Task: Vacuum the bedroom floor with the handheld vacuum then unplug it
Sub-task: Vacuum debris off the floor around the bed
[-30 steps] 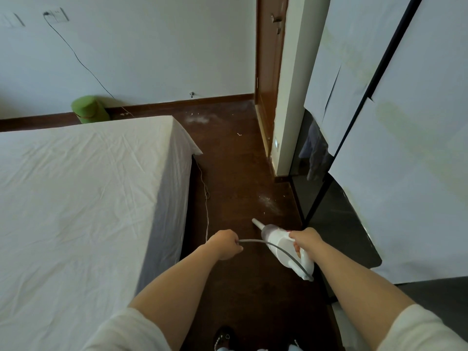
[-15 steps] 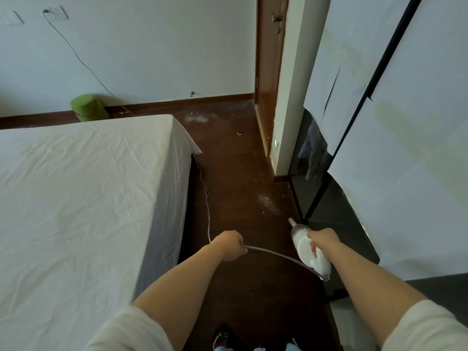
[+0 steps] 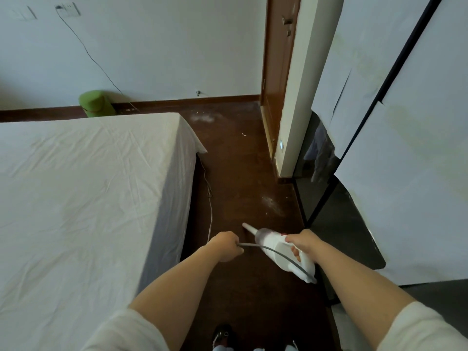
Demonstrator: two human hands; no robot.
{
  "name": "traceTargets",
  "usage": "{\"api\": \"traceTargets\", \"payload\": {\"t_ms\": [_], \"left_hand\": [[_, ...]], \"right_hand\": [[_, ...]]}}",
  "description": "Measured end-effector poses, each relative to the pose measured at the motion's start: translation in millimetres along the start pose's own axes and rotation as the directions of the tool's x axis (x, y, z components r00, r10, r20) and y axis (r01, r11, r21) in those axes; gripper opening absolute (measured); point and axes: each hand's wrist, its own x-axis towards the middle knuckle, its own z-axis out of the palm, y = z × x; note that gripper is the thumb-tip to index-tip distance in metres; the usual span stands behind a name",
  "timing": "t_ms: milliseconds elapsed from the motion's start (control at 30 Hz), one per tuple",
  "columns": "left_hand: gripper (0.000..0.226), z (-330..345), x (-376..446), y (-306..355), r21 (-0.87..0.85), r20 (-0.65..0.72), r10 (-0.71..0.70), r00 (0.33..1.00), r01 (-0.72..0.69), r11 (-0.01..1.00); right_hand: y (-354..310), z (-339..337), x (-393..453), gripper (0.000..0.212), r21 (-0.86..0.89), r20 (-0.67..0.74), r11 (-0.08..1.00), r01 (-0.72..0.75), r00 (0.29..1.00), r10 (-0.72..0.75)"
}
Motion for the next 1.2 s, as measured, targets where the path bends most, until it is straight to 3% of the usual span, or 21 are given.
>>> {"api": "traceTargets", "payload": {"t_ms": [233, 533, 633, 833, 1200], "left_hand": [[0.029, -5.3, -4.3, -33.3, -0.018, -0.02, -0.053, 0.998, 0.053, 0.998], [0.03, -16.6, 11.9, -35.8, 0.035, 0.019, 0.047, 0.999, -0.048, 0.998], [0.029, -14.8, 16.9, -29.9, 0.055, 0.057, 0.071, 0.996, -0.074, 0.996], [0.028, -21.6, 35.3, -1.0, 0.066, 0.07, 0.075, 0.995, -0.08, 0.995], [0.028, -18.6, 62.0, 57.3, 0.032, 0.1, 0.081, 0.992, -0.085, 0.996]], "right_hand": [[-12.9, 42.7, -0.3, 0.022, -0.018, -0.011, 0.999, 0.034, 0.999, -0.035], [-3.2, 46.1, 2.7, 0.024, 0.102, -0.144, 0.995, -0.015, 0.989, 0.03], [3.1, 36.3, 8.5, 0.023, 0.115, -0.164, 0.991, -0.067, 0.983, 0.085], [1.1, -3.8, 27.0, 0.046, 0.177, -0.178, 0.977, -0.121, 0.972, 0.152], [-3.2, -63.2, 46.4, 0.054, 0.185, -0.222, 0.966, -0.18, 0.95, 0.22]]}}
